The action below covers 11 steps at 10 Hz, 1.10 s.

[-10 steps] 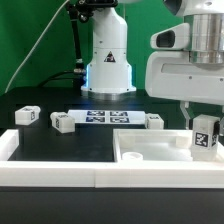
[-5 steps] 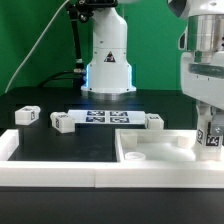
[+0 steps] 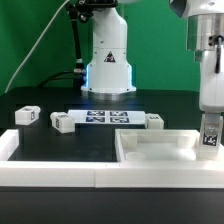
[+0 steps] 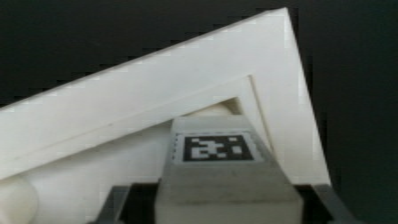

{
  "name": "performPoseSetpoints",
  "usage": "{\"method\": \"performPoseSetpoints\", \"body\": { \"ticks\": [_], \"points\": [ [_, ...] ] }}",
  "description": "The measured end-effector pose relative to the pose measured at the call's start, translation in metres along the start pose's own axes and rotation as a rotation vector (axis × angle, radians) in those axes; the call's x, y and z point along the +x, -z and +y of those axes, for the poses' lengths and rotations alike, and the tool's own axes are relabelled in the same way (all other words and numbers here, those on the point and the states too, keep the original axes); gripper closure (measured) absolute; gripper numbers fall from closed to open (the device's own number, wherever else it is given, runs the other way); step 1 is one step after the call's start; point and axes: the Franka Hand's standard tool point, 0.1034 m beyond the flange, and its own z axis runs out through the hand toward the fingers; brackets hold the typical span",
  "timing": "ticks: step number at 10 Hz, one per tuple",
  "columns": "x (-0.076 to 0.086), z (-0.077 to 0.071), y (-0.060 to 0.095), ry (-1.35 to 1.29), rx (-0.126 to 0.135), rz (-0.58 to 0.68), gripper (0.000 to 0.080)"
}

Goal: Assemble one leg

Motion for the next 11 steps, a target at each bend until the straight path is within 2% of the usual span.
{"method": "performPoseSetpoints", "body": {
  "ticks": [1,2,4,6,7,11],
  "points": [
    [-0.0014,0.0008,-0.0002,0.014,-0.002,-0.008,0.0434],
    [-0.0018,0.0011,-0.0002,0.035,-0.003,-0.008,0.0434],
    [-0.0012,0.0005,-0.0001,0.1,-0.001,-0.007,0.0177],
    [0.0018,-0.0013,0.0004,0.229,-0.008,-0.007,0.0158],
    [0.0012,0.0002,0.0013,0.316,-0.031,-0.008,0.0158],
    [-0.0036,0.0002,0.0034,0.701,-0.031,-0.007,0.015]
  ]
}}
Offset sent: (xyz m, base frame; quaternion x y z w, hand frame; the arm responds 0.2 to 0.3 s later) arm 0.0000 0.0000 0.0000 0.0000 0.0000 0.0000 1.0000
